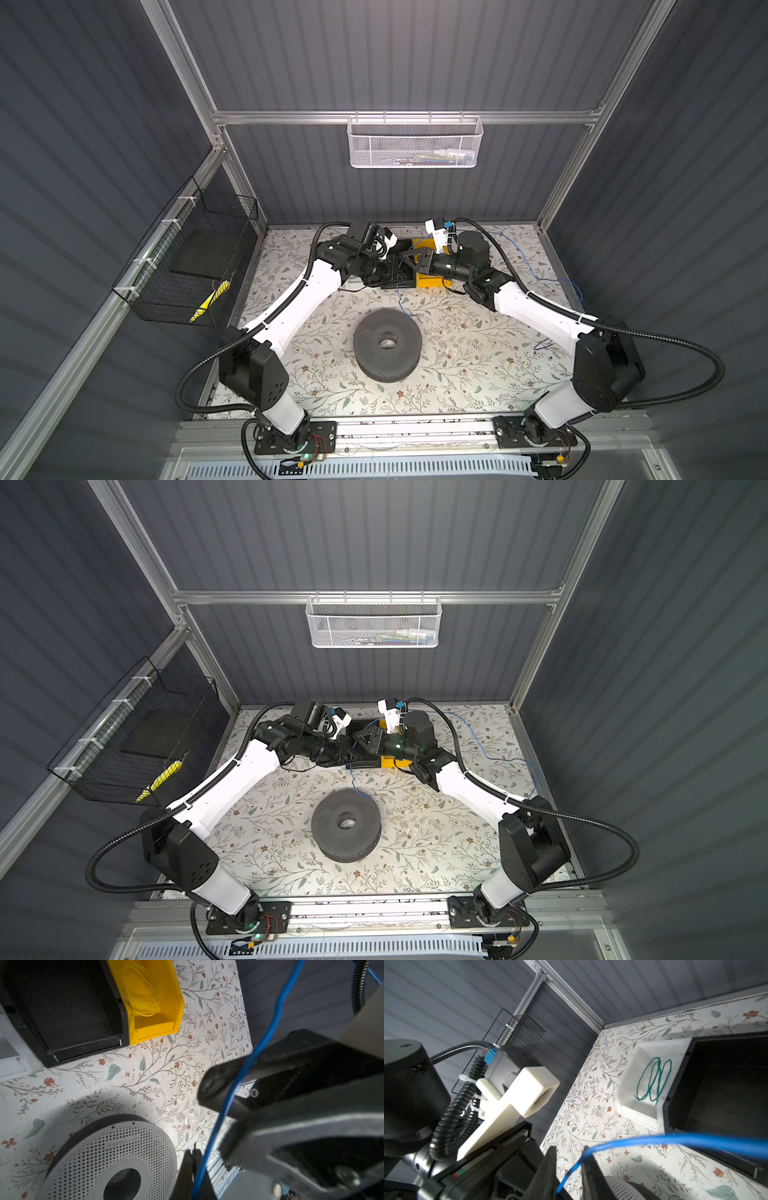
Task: Wrap the cables
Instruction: 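Grasp the blue cable with the right gripper just below the left gripper, then open the left gripper and move it toward the grey spool while right holds cable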
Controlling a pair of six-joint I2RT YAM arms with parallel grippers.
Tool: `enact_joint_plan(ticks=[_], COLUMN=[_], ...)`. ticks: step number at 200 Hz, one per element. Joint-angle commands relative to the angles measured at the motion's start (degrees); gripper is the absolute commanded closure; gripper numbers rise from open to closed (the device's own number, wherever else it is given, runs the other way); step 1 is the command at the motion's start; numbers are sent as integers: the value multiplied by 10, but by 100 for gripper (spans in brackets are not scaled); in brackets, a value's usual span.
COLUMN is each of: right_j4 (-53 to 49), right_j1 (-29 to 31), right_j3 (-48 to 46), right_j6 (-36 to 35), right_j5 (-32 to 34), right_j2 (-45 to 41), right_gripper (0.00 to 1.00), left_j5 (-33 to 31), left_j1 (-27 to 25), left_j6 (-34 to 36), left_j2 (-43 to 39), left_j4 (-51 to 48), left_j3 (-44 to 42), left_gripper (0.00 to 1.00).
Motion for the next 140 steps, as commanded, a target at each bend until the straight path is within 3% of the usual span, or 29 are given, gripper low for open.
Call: enact_joint_plan(ticks=[1, 52, 118, 140], right_j4=[23, 18, -5, 2], right_j1=[0, -1, -8, -17], right_j3=[0, 19, 39, 23], right_j6=[3, -12, -30, -25], right_j5=[0, 2, 2, 7], right_j2=[4, 23, 24, 10], right_gripper=[81, 100, 100, 100], left_j5=[27, 16, -6, -13], left_j1=[-6, -6, -6, -6], left_j6=[16, 26, 29, 29], left_j2=[-19, -26, -43, -46], left_j4=[8, 8, 22, 27], left_j3=[-7, -10, -22, -24], left_gripper=[98, 97, 96, 82])
